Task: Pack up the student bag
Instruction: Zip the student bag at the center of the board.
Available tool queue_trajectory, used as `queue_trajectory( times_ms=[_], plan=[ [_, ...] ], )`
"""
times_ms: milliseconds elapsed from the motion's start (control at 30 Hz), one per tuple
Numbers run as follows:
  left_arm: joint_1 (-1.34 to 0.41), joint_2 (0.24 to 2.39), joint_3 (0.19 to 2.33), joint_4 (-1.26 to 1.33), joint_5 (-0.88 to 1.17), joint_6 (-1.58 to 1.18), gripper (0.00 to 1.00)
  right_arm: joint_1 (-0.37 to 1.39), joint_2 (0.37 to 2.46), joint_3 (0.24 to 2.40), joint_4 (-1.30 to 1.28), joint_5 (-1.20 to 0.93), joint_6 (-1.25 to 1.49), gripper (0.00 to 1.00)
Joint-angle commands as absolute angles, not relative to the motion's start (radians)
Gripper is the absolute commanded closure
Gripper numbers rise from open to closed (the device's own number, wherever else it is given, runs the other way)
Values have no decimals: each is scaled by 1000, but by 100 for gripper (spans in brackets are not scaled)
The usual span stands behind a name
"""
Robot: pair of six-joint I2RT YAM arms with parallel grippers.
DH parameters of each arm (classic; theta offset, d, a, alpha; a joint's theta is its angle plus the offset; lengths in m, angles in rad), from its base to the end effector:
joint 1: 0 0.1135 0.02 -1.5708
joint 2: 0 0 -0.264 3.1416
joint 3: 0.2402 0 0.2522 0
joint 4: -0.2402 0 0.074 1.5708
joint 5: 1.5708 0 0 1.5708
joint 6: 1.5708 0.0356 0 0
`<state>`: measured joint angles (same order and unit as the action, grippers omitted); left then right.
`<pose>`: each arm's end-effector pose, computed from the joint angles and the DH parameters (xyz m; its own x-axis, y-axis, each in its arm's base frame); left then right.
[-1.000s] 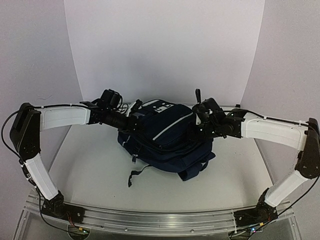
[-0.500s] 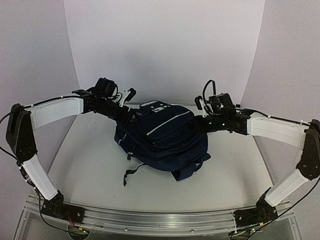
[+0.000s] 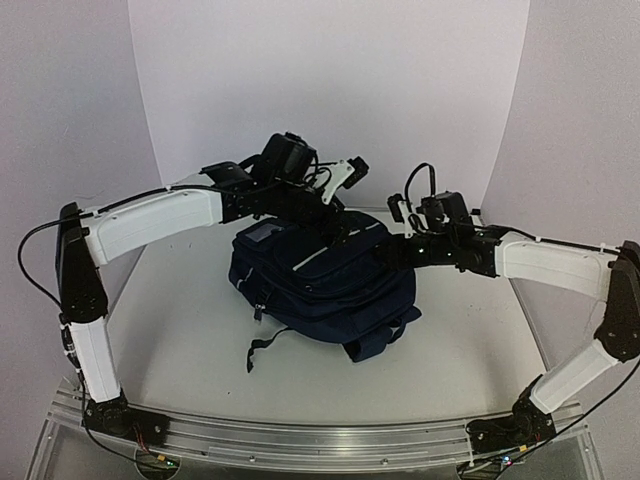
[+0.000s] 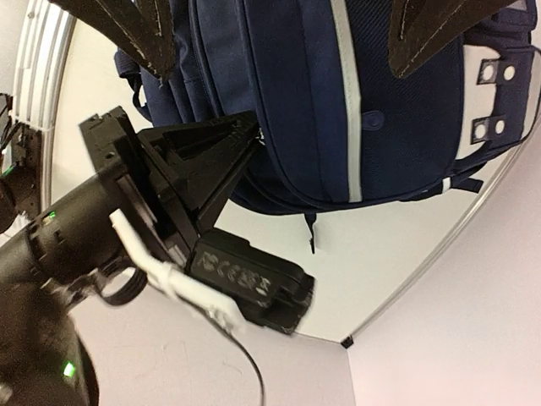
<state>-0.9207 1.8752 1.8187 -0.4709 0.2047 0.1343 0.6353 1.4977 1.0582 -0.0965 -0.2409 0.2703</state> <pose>0.2612 -0.3555 0.3566 -0.1833 0.4576 -0.8700 0.9185 0.3951 0.0143 0.2696 0.2094 0.2714 -0.5941 -0.1158 -0.7960 -0.6047 0.7169 0.3470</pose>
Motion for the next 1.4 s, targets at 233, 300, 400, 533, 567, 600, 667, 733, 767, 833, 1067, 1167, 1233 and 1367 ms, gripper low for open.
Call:
queue_trajectory(
  times_ms=[233,300,400,533,567,600,667,733,767,833,1067,1167,1233,1367],
  plan=[
    [-966,2050,1952,-477,122,262,23,642,1405,1008,-51,-211,288,100],
    [-976,2061,1946,-484,98,278,39,641,1398,1002,-52,-183,296,100],
    [-986,2061,1922,-496,52,290,78,640,1393,1001,-55,-125,305,100],
    [-992,1995,1807,-458,11,305,100,618,1387,1008,-95,-84,305,100],
    [-993,1967,1761,-450,10,309,100,601,1383,1012,-107,-87,302,100],
    [-993,1945,1728,-445,9,313,100,585,1379,1015,-123,-99,294,100],
    [-993,1891,1652,-432,-20,319,100,556,1382,1028,-157,-134,271,100],
    [-992,1838,1574,-424,-17,324,100,533,1399,1049,-198,-159,244,100],
    [-992,1818,1544,-425,-19,324,100,526,1409,1061,-221,-165,229,100],
    [-992,1776,1494,-430,-29,324,100,509,1430,1076,-249,-177,204,100],
    [-992,1659,1323,-466,-106,320,100,485,1535,1151,-259,-367,103,100],
    [-993,1605,1253,-466,-108,306,100,479,1605,1195,-260,-393,61,100],
    [-992,1576,1215,-465,-118,297,100,460,1668,1231,-260,-424,41,100],
    [-992,1528,1159,-473,-127,279,100,428,1769,1315,-258,-498,9,100]
  ],
)
